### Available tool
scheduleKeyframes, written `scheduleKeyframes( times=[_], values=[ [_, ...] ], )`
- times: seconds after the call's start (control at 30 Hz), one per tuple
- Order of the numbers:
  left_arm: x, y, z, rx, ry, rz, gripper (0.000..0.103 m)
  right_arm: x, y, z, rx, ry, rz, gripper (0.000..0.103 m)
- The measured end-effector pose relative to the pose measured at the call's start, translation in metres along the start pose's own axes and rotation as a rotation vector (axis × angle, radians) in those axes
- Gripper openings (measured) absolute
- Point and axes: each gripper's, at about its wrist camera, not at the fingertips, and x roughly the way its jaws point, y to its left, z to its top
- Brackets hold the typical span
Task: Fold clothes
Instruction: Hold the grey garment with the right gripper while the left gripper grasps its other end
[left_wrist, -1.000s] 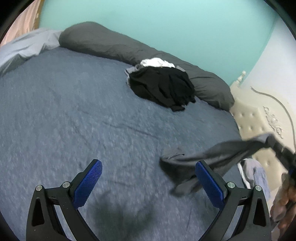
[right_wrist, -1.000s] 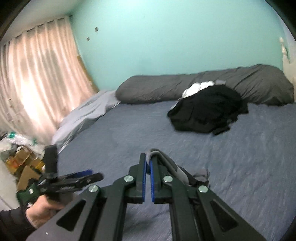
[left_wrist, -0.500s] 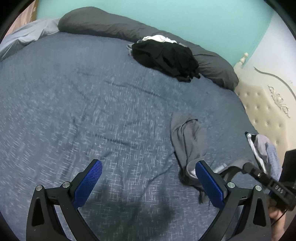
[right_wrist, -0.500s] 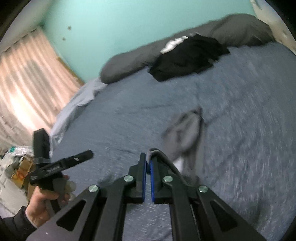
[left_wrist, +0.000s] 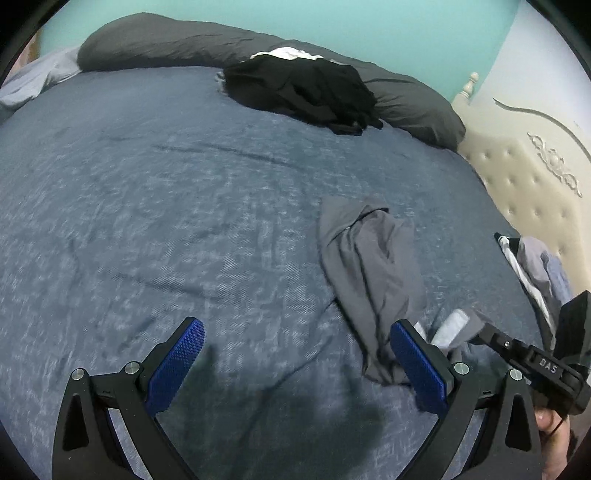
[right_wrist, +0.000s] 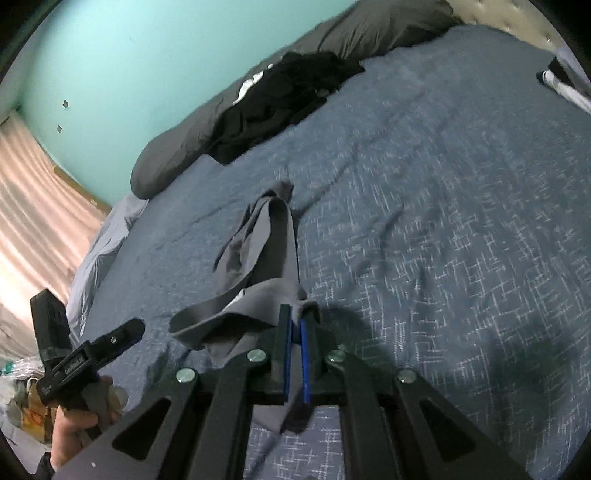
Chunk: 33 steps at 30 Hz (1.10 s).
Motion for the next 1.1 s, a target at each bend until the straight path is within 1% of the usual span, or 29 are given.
scheduleKeyframes(
  times=[0.13,0.27,0.47,0.67,0.83,0.97,1.1],
  values=[
    [0.01,-0.008,0.009,0.021,-0.004,-0.005,0.103,-0.004,-0.006,0.002,0.0,-0.011,-0.009,0.007],
    [0.02,-0.017,0.017,0.044,-0.006,-0.014,0.103,-0.004,-0.016,0.002,0.063,-0.03,-0.011,0.007],
    [0.033,-0.034,0.028,0.091,0.008,-0.041,0.103,0.002,-0.02,0.006,0.089,-0.024,-0.005,0.007],
    [0.047,-0.05,0.039,0.137,0.021,-0.069,0.103,0.006,-0.028,0.001,0.1,-0.014,-0.015,0.007],
    [0.063,-0.062,0.043,0.172,0.055,-0.059,0.103,0.007,-0.038,0.001,0.127,-0.009,-0.013,0.007],
    [0.072,-0.071,0.048,0.226,0.057,-0.024,0.103,0.004,-0.04,0.005,0.118,-0.019,-0.002,0.007],
    [0.083,-0.077,0.055,0.232,0.08,-0.019,0.103,0.002,-0.045,0.007,0.127,-0.025,0.009,0.007]
  ],
)
